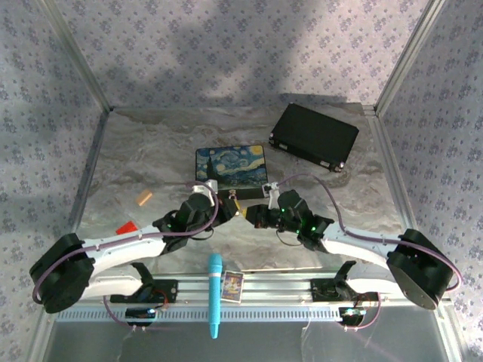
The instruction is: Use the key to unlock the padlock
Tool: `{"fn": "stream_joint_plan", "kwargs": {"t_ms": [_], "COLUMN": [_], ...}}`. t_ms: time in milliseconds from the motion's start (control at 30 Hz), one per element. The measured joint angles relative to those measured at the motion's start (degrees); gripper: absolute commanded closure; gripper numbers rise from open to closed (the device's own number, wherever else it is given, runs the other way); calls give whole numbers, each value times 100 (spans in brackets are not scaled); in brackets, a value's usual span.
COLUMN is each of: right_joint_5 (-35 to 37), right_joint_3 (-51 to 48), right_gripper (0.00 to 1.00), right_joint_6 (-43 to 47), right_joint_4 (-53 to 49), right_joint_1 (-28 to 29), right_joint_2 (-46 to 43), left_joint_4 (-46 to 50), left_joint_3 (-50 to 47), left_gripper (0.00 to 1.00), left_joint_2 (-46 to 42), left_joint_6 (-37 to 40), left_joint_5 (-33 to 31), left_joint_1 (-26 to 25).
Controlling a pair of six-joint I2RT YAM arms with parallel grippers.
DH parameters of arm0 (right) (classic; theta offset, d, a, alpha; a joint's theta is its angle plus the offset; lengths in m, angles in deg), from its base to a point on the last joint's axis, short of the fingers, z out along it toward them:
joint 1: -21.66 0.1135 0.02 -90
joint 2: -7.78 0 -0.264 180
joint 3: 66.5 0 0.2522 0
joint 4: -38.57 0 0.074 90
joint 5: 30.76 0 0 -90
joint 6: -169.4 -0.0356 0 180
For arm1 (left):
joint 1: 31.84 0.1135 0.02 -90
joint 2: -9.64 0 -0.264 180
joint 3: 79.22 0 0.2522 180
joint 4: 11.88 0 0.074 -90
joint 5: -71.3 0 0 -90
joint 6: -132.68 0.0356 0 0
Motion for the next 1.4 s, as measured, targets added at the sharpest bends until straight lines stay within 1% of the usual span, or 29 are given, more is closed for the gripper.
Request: {"fn": "stream_joint_plan", "kwargs": {"t_ms": [33, 133, 200, 300, 333, 433, 467, 567, 633, 733, 833, 967, 1100, 1167, 1233, 1333, 1400], "right_joint_5": [-17, -96, -236, -428, -501, -789, -944, -1419, -1674, -1958, -2153, -2312, -2393, -2433, -2439, -2435, -2435], "right_joint_3": [0, 4, 11, 13, 13, 4, -13, -136, -173, -170, -166, -136, -133, -133, -133, -133, -133], "right_gripper": [83, 43, 19, 16, 16, 30, 33, 41, 46, 49, 53, 58, 67, 69, 75, 76, 80], "right_joint_6": [0, 39, 68, 170, 203, 195, 146, -87, -225, -323, -361, -391, -404, -442, -450, -472, -470], "right_joint_4": [-7, -13, -35, -212, -216, 33, 236, 1016, 1388, 1722, 1902, 2055, 2190, 2328, 2415, 2535, 2581], "right_joint_1": [-2, -72, -192, -581, -737, -1106, -1211, -1460, -1513, -1390, -1209, -1093, -1086, -1086, -1086, -1086, -1086], "right_joint_2": [0, 0, -13, -195, -299, -577, -627, -619, -531, -433, -426, -378, -289, -238, -219, -216, -216], "left_joint_4": [2, 11, 17, 50, 55, -31, -85, -229, -328, -579, -809, -999, -1152, -1178, -1189, -1200, -1200], "left_joint_3": [35, 44, 46, 70, 85, 142, 146, 173, 229, 256, 256, 254, 254, 254, 254, 254, 254], "left_gripper": [100, 100, 100, 100, 100, 100, 100, 100, 100, 100, 100, 100, 100, 100, 100, 100, 100], "left_joint_2": [0, 0, -4, -61, -87, -195, -256, -476, -584, -673, -678, -732, -804, -804, -804, -802, -802], "left_joint_6": [-4, 15, 87, 374, 505, 925, 1036, 1381, 1541, 1657, 1652, 1650, 1611, 1609, 1606, 1602, 1585], "left_joint_5": [-7, -17, -26, 33, 127, 562, 723, 1161, 1388, 1611, 1742, 1759, 1759, 1757, 1755, 1742, 1740], "left_joint_1": [-22, -20, -22, 26, 68, 308, 396, 566, 577, 577, 577, 577, 577, 577, 568, 564, 531]}}
